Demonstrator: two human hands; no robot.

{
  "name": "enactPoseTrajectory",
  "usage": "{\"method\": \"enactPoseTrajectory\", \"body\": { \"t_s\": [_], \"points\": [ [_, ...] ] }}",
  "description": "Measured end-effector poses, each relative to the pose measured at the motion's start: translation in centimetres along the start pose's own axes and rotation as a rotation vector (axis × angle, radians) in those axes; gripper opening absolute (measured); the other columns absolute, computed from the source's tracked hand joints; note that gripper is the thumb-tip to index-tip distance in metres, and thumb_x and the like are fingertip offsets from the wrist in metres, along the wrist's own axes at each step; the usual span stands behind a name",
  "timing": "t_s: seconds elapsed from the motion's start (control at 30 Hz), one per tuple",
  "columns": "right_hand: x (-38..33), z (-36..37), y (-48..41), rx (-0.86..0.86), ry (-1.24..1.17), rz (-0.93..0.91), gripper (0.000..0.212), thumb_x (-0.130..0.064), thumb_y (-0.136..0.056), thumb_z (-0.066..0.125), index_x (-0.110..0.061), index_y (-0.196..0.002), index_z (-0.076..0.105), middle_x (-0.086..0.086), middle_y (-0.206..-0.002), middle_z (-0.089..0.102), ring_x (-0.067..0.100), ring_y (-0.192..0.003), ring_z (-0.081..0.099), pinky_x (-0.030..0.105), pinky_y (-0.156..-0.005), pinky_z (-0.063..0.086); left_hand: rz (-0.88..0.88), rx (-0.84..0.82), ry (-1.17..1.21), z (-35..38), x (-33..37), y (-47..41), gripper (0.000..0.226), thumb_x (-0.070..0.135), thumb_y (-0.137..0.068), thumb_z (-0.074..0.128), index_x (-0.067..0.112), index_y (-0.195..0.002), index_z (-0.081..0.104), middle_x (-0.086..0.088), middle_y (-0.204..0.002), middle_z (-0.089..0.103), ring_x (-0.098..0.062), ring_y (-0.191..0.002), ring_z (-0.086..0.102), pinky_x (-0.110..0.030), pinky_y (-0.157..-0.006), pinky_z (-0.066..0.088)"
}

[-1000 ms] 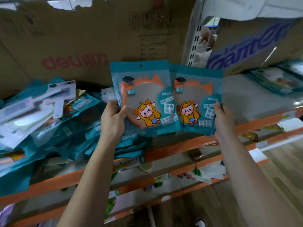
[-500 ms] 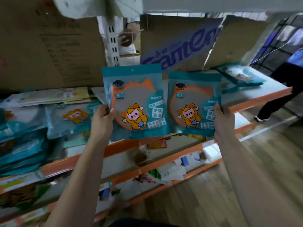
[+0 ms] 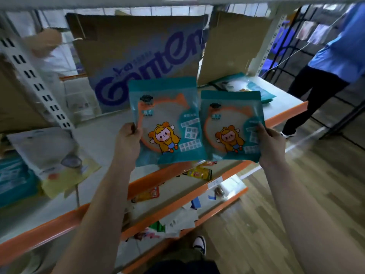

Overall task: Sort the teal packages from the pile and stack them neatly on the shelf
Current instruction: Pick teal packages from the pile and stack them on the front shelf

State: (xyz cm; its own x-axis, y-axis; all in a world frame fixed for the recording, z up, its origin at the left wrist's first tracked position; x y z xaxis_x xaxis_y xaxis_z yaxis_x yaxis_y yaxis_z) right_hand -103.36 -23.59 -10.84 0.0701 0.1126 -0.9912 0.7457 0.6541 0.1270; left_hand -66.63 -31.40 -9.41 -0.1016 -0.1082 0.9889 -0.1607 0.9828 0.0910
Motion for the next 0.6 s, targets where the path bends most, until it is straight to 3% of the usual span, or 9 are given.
{"method": "enactPoseTrajectory", "body": {
  "t_s": [0.07, 0.13, 0.23, 0.3, 0.4, 0.5, 0.6],
  "points": [
    [-0.8, -1.1, -3.3, 0.002, -0.008, 0.013, 0.023, -0.035, -0.090, 0.067, -0.014, -0.100, 0.068, -0.003, -0.084, 0.071, 0.010, -0.067, 0.070, 0.026, -0.057, 0.056, -0.021, -0.020, -0.012, 3.0, 0.2, -1.7, 0.023, 0.013, -0.098, 0.050, 0.018, -0.076, 0.054, -0.014, -0.084, 0.056, -0.027, -0.083, 0.053, -0.054, -0.087, 0.047],
    [-1.6, -2.0, -6.5, 0.000, 0.021, 0.022, 0.024, -0.035, -0.090, 0.067, -0.013, -0.100, 0.068, 0.001, -0.088, 0.071, 0.017, -0.076, 0.071, 0.034, -0.067, 0.059, -0.048, -0.008, -0.009, 5.8, 0.4, -3.4, 0.024, 0.012, -0.098, 0.049, 0.019, -0.076, 0.055, -0.014, -0.085, 0.057, -0.028, -0.086, 0.054, -0.058, -0.093, 0.046],
    [-2.5, -3.5, -10.9, 0.007, 0.071, 0.023, 0.029, -0.033, -0.092, 0.065, -0.009, -0.107, 0.068, 0.009, -0.097, 0.071, 0.025, -0.085, 0.069, 0.040, -0.076, 0.059, -0.062, -0.002, -0.009, 9.4, 1.1, -5.2, 0.024, 0.016, -0.099, 0.050, 0.022, -0.076, 0.055, -0.005, -0.083, 0.059, -0.027, -0.090, 0.056, -0.051, -0.093, 0.046],
    [-2.9, -4.2, -13.5, -0.004, 0.096, 0.019, 0.032, -0.033, -0.092, 0.064, -0.009, -0.112, 0.066, 0.007, -0.095, 0.071, 0.019, -0.078, 0.069, 0.032, -0.065, 0.060, -0.049, -0.032, -0.012, 11.6, 1.7, -6.2, 0.022, 0.019, -0.100, 0.049, 0.018, -0.079, 0.056, -0.005, -0.083, 0.060, -0.027, -0.089, 0.057, -0.045, -0.086, 0.047],
    [-3.3, -4.6, -17.1, -0.049, 0.092, 0.031, 0.022, -0.030, -0.093, 0.063, -0.012, -0.105, 0.067, 0.002, -0.087, 0.069, 0.014, -0.071, 0.068, 0.023, -0.054, 0.057, -0.028, -0.025, -0.019, 13.9, 2.2, -7.0, 0.023, 0.025, -0.101, 0.050, 0.010, -0.086, 0.058, -0.007, -0.086, 0.061, -0.025, -0.088, 0.057, -0.042, -0.081, 0.046],
    [-3.7, -4.1, -20.8, -0.089, 0.071, 0.065, 0.015, -0.032, -0.093, 0.062, -0.019, -0.089, 0.067, 0.002, -0.085, 0.070, 0.016, -0.070, 0.072, 0.026, -0.055, 0.056, -0.028, 0.020, -0.044, 15.5, 2.4, -7.4, 0.023, 0.025, -0.101, 0.050, 0.005, -0.101, 0.061, -0.014, -0.100, 0.066, -0.034, -0.098, 0.063, -0.050, -0.092, 0.050],
    [-4.1, -2.9, -24.7, -0.107, 0.033, 0.089, 0.014, -0.031, -0.092, 0.065, -0.020, -0.085, 0.067, -0.001, -0.076, 0.071, 0.011, -0.059, 0.071, 0.022, -0.049, 0.054, -0.037, 0.096, -0.069, 16.7, 2.7, -7.6, 0.026, 0.029, -0.100, 0.051, 0.007, -0.105, 0.063, -0.016, -0.107, 0.067, -0.036, -0.105, 0.063, -0.055, -0.096, 0.049]
  ]
}}
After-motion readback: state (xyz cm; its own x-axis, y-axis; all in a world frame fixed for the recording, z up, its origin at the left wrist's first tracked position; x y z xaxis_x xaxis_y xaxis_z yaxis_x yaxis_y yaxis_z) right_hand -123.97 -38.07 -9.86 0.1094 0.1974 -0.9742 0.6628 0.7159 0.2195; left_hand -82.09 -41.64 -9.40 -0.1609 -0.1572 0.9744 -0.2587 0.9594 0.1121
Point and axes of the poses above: each hand's wrist, its own y-axis away from the middle knuckle, its own z-axis out of the palm, x = y × z, the point moved 4 cm from there along -y, towards the middle knuckle
